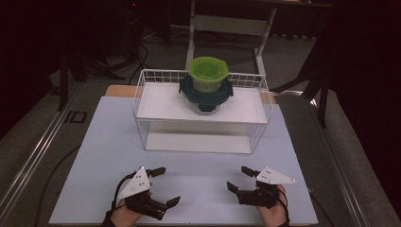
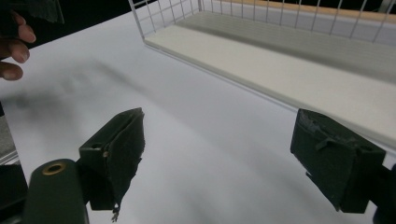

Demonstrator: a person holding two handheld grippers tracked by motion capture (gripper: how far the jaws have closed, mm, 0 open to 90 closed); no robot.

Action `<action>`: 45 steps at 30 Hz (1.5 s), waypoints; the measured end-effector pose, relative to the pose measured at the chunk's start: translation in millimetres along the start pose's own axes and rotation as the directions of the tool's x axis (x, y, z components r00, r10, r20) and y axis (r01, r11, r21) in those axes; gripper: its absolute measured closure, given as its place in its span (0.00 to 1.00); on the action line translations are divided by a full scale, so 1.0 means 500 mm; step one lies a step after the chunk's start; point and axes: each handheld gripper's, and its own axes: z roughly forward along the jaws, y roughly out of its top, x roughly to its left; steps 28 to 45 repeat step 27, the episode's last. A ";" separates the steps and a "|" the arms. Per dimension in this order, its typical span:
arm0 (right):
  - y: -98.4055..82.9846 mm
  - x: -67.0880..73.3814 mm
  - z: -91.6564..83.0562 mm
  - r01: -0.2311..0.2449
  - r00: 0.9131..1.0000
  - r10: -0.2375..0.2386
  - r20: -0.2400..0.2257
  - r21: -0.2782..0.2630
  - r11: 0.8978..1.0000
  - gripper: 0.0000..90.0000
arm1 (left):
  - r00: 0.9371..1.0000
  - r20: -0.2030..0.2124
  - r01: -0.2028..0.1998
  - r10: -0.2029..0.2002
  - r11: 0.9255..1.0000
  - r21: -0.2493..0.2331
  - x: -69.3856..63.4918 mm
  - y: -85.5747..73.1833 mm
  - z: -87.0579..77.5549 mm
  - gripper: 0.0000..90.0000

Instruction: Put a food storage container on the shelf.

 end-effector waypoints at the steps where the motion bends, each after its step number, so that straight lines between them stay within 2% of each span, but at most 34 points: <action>1: -0.005 -0.002 -0.001 -0.004 1.000 0.004 -0.002 0.002 1.000 0.19 | 1.000 0.002 0.001 -0.001 1.000 0.002 0.000 -0.003 0.001 0.01; 7: -0.030 -0.016 -0.006 0.002 1.000 -0.002 0.004 0.012 1.000 0.19 | 1.000 0.010 0.007 -0.007 1.000 0.007 0.003 -0.020 0.006 0.01; 9: -0.036 -0.022 -0.006 -0.014 1.000 0.014 -0.004 0.012 1.000 0.19 | 1.000 0.016 0.014 -0.014 1.000 0.009 0.006 -0.026 0.007 0.01; 15: -0.044 -0.034 -0.003 -0.011 1.000 0.011 0.003 0.015 1.000 0.19 | 1.000 0.018 0.003 -0.003 1.000 0.016 0.008 -0.033 0.008 0.01; 19: -0.050 -0.045 0.000 -0.029 0.999 0.029 0.015 0.018 0.999 0.19 | 1.000 0.017 0.012 -0.012 1.000 -0.014 0.011 -0.030 0.002 0.01; 22: -0.052 -0.046 0.001 -0.034 0.999 0.033 0.021 0.027 0.999 0.21 | 1.000 0.006 0.018 -0.018 1.000 -0.017 0.015 -0.031 0.000 0.01; 45: -0.051 -0.046 0.000 -0.038 0.999 0.037 0.016 0.021 0.999 0.21 | 1.000 0.008 0.021 -0.021 1.000 -0.021 0.016 -0.032 -0.001 0.01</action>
